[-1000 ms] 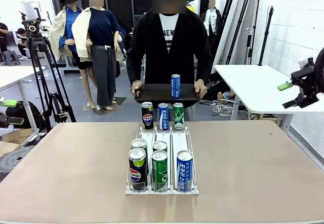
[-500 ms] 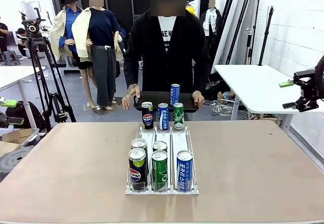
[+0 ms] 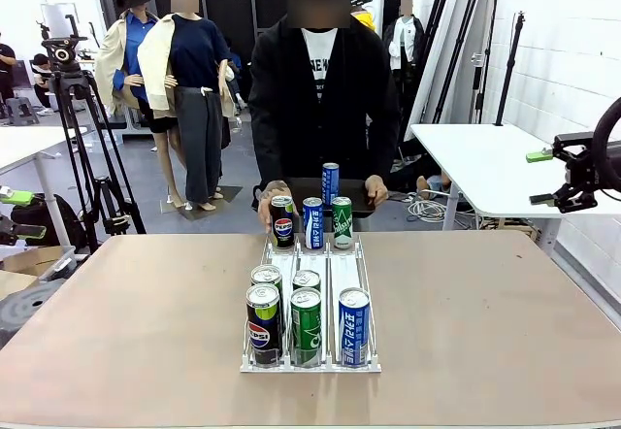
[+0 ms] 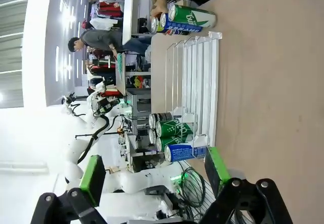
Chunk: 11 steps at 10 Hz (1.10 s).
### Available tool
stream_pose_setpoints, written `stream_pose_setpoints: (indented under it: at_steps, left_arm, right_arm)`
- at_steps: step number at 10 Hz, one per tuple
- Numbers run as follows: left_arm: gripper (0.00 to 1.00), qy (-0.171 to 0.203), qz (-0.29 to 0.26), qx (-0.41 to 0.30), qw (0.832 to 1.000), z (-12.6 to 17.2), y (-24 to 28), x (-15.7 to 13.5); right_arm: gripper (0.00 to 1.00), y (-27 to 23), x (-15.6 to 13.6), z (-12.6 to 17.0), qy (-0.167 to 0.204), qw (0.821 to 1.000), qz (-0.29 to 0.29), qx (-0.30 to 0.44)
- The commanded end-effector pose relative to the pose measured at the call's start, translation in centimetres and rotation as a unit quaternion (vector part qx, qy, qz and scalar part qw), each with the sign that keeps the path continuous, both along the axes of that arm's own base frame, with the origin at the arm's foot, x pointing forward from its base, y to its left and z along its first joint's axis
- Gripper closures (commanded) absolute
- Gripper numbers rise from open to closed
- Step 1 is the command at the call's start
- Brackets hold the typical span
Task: Retrieve and hand over the desired beverage to the person.
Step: Pick up another can of the same type that the person held from the Automatic Can Dispenser.
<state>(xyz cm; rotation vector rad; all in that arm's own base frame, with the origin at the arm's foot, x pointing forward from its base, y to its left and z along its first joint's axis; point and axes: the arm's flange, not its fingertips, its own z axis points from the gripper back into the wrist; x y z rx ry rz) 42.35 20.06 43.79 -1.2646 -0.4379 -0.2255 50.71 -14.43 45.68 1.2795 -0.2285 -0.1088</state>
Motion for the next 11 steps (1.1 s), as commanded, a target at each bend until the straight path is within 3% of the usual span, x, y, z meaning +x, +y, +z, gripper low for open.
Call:
stream_pose_setpoints:
  at_steps: [1,4,5,11]
  left_arm:
    - [0.00,-0.002,-0.001,0.003,1.000,0.17,0.04,-0.04]
    - [0.00,-0.002,-0.001,0.003,1.000,0.17,0.04,-0.04]
    - [0.00,-0.002,-0.001,0.003,1.000,0.17,0.04,-0.04]
    - [0.00,-0.002,-0.001,0.003,1.000,0.17,0.04,-0.04]
  right_arm:
    - [0.00,0.38,-0.07,0.13,0.013,1.000,0.006,-0.001]
    - [0.00,0.17,-0.11,-0.15,0.025,0.999,-0.002,0.044]
    - [0.00,0.14,-0.01,-0.16,0.006,1.000,0.002,0.002]
    - [0.00,0.14,-0.01,-0.16,0.006,1.000,0.002,0.002]
